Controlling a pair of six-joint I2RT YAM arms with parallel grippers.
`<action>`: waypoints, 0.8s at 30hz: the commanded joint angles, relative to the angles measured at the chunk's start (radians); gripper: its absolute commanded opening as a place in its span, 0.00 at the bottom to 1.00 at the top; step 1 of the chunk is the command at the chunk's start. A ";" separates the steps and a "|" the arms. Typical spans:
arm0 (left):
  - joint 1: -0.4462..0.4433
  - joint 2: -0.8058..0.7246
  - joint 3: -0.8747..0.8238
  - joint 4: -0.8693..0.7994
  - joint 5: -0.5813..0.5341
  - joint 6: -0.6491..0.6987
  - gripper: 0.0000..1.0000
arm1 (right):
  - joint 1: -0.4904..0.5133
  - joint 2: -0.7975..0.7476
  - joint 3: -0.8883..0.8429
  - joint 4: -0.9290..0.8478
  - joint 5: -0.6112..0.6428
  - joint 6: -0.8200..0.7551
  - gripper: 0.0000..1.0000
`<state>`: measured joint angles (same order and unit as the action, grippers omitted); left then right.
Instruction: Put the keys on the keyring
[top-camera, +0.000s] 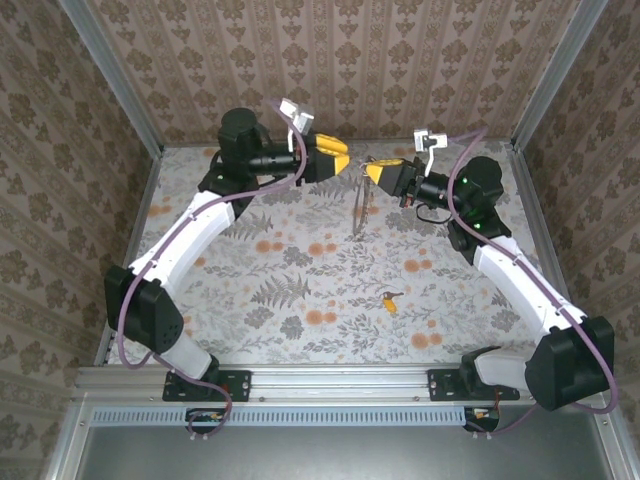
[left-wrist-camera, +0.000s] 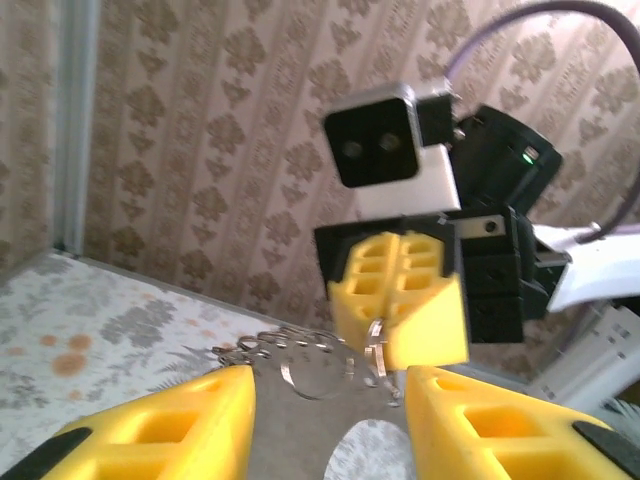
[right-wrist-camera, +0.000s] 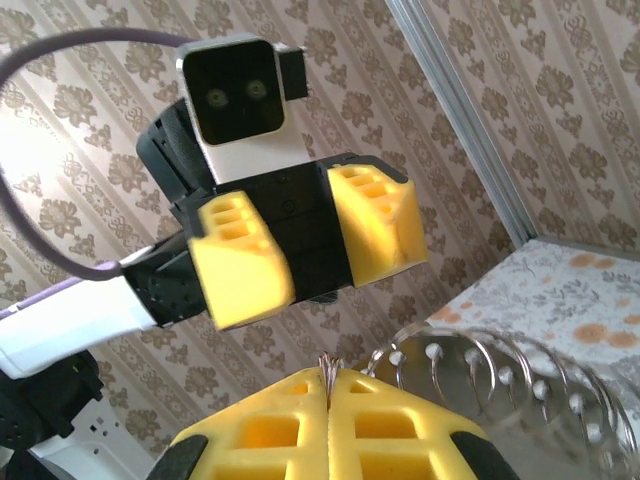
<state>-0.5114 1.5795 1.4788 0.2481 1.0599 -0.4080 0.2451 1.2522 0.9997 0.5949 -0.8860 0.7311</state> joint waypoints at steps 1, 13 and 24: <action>-0.007 -0.031 -0.024 0.136 -0.063 -0.093 0.39 | -0.002 0.008 -0.013 0.205 0.054 0.074 0.00; -0.068 0.013 -0.051 0.312 -0.067 -0.212 0.28 | 0.004 0.046 -0.029 0.409 0.177 0.209 0.00; -0.107 0.054 -0.025 0.348 -0.085 -0.240 0.27 | 0.008 0.048 -0.044 0.439 0.180 0.232 0.00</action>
<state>-0.6106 1.6196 1.4338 0.5526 0.9871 -0.6304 0.2470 1.3037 0.9615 0.9470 -0.7273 0.9470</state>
